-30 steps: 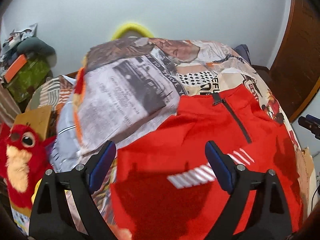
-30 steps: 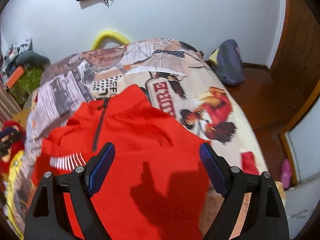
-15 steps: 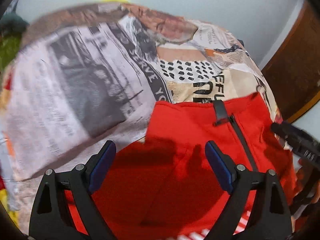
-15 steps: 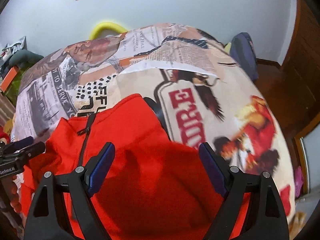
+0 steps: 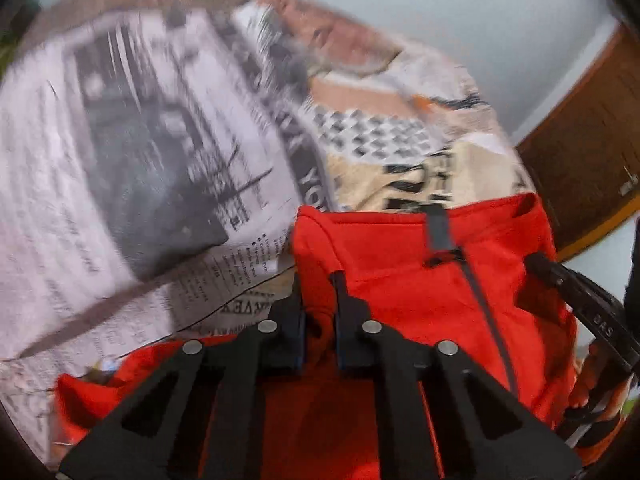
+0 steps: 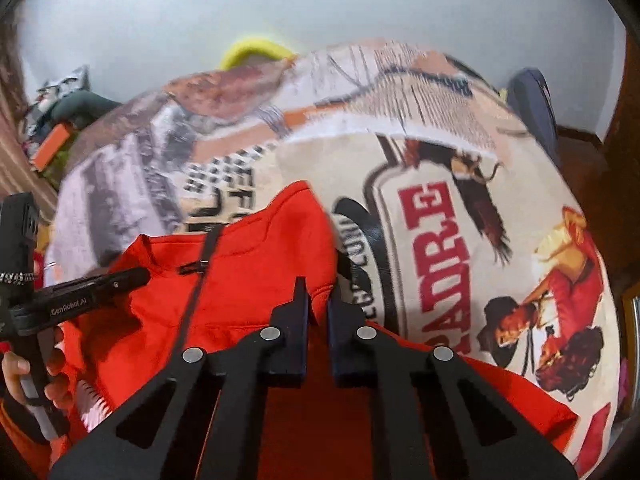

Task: Fold large clothes
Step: 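Grasp the jacket collar with both tools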

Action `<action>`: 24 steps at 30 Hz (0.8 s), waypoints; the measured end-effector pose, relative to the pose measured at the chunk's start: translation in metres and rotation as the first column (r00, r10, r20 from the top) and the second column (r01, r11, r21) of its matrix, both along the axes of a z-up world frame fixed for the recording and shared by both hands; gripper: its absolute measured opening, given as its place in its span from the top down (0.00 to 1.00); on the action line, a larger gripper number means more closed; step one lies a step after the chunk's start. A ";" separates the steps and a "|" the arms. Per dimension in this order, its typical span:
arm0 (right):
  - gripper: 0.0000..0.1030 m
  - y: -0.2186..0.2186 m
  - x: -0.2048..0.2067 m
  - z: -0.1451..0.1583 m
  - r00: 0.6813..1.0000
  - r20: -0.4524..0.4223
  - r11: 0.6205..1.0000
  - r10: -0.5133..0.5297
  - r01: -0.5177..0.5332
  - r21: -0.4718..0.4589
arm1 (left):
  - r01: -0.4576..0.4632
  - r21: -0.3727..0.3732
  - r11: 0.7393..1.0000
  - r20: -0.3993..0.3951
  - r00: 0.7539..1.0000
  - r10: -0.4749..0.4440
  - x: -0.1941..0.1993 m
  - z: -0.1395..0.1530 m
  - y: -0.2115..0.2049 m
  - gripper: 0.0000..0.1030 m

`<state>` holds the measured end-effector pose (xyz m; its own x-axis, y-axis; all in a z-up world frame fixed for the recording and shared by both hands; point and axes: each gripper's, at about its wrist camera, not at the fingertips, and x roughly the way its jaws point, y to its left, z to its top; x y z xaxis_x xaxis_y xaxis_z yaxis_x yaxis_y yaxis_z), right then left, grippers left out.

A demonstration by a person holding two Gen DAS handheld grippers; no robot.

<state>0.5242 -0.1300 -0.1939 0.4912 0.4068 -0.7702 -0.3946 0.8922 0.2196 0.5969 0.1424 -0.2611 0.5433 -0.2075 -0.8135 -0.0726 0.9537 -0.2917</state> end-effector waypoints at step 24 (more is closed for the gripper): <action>0.94 -0.049 -0.219 0.074 0.988 0.014 0.988 0.152 -0.152 -0.004 | 0.271 0.240 0.932 0.104 0.947 -0.303 -0.249 0.085 -0.080 0.91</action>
<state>0.3048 -0.1791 -0.1203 0.4348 0.4749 -0.7651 -0.5283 0.8226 0.2104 0.3478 0.0627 -0.1762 0.5961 -0.1957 -0.7787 0.2395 0.9690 -0.0603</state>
